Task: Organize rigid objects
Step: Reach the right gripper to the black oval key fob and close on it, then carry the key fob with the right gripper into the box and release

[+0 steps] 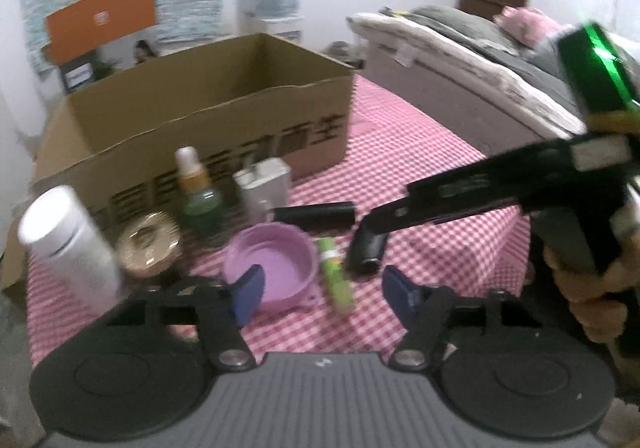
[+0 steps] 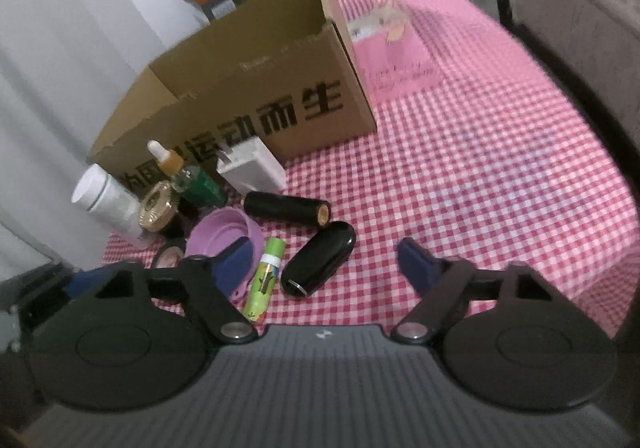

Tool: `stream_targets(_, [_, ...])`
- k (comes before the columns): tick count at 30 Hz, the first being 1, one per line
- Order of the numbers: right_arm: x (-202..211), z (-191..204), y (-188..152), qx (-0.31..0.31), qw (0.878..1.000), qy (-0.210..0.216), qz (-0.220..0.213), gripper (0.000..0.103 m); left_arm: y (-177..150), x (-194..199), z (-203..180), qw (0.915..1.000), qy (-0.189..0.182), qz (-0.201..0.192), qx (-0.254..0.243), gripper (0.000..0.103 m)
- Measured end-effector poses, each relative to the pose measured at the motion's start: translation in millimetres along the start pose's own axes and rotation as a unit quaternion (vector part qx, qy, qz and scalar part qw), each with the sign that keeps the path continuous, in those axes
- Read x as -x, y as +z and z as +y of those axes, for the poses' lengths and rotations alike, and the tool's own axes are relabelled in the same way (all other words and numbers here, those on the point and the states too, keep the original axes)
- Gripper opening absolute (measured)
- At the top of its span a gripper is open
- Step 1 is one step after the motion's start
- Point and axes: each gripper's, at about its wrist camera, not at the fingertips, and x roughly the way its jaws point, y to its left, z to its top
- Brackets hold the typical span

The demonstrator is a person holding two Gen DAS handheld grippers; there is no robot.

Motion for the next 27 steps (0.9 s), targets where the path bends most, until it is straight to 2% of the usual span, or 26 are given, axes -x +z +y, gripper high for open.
stream_targets(3, [-13.9, -3.7, 5.9, -0.007, 1.000, 0.006, 0.028, 0.053, 5.2, -11.5, -7.0, 0.9997, -0.015, 0.002, -0.018, 0.057])
stream_targets(6, [-22.5, -3.2, 8.7, -0.002, 0.999, 0.007, 0.042, 0.047, 10.6, -22.4, -14.8, 0.9990, -0.027, 0.009, -0.033, 0.041])
stream_targets(8, [-26.5, -3.9, 10.7, -0.002, 0.999, 0.011, 0.048, 0.044, 14.6, -34.4, -18.5, 0.9983, -0.037, 0.018, -0.041, 0.041])
stream_targets(10, [-30.1, -5.8, 12.5, -0.004, 0.998, 0.016, 0.052, 0.041, 17.6, -43.3, -20.9, 0.9975, -0.044, 0.028, -0.047, 0.035])
stream_targets(18, [-31.5, -21.4, 15.9, -0.024, 0.997, 0.045, 0.055, 0.026, 25.5, -77.7, -25.4, 0.9946, -0.051, 0.075, -0.051, 0.035])
stream_targets(21, [-31.6, -28.4, 15.7, -0.039, 0.995, 0.066, 0.056, 0.024, 27.1, -87.5, -25.4, 0.9939, -0.044, 0.090, -0.047, 0.034])
stream_targets(24, [-34.2, -39.7, 14.4, -0.074, 0.989, 0.111, 0.065, 0.023, 29.3, -95.9, -22.1, 0.9928, -0.050, 0.103, -0.034, 0.032])
stream_targets(27, [-33.1, -43.9, 12.7, -0.084, 0.986, 0.131, 0.059, 0.023, 31.0, -97.9, -22.6, 0.9930, -0.049, 0.102, -0.034, 0.032])
